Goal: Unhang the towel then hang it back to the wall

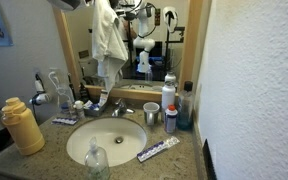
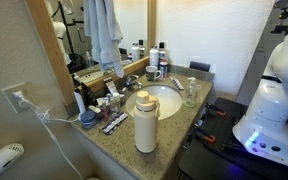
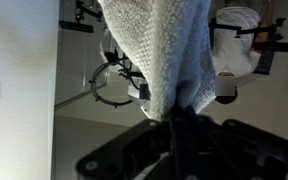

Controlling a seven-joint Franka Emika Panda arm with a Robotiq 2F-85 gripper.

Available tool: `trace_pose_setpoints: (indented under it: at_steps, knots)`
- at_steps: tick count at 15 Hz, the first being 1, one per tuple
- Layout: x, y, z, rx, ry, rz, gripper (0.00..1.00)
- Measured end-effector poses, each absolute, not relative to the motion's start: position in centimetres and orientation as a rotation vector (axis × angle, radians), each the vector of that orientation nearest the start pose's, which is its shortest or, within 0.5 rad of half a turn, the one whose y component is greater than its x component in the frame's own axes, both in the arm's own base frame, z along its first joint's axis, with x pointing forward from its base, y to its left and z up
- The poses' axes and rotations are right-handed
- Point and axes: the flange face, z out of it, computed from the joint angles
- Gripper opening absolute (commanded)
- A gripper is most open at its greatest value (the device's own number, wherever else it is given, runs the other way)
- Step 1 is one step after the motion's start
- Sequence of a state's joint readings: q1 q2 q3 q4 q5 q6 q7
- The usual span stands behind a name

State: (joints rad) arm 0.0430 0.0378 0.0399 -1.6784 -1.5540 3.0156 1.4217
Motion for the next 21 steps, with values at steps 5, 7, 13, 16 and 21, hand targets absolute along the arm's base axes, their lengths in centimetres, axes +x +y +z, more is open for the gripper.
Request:
trace_pose_setpoints:
  at_steps: [5, 7, 13, 16, 21]
  knots:
    - [58.9, 14.7, 62.9, -2.509, -0.218, -2.062, 0.01]
    - [59.2, 13.5, 62.6, -2.529, -0.206, -2.074, 0.01]
    - [60.6, 5.6, 64.6, -2.565, 0.03, -2.165, 0.01]
    - [60.9, 1.7, 65.8, -2.559, 0.19, -2.215, 0.01]
    - [61.2, -3.4, 66.0, -2.56, 0.439, -2.243, 0.01]
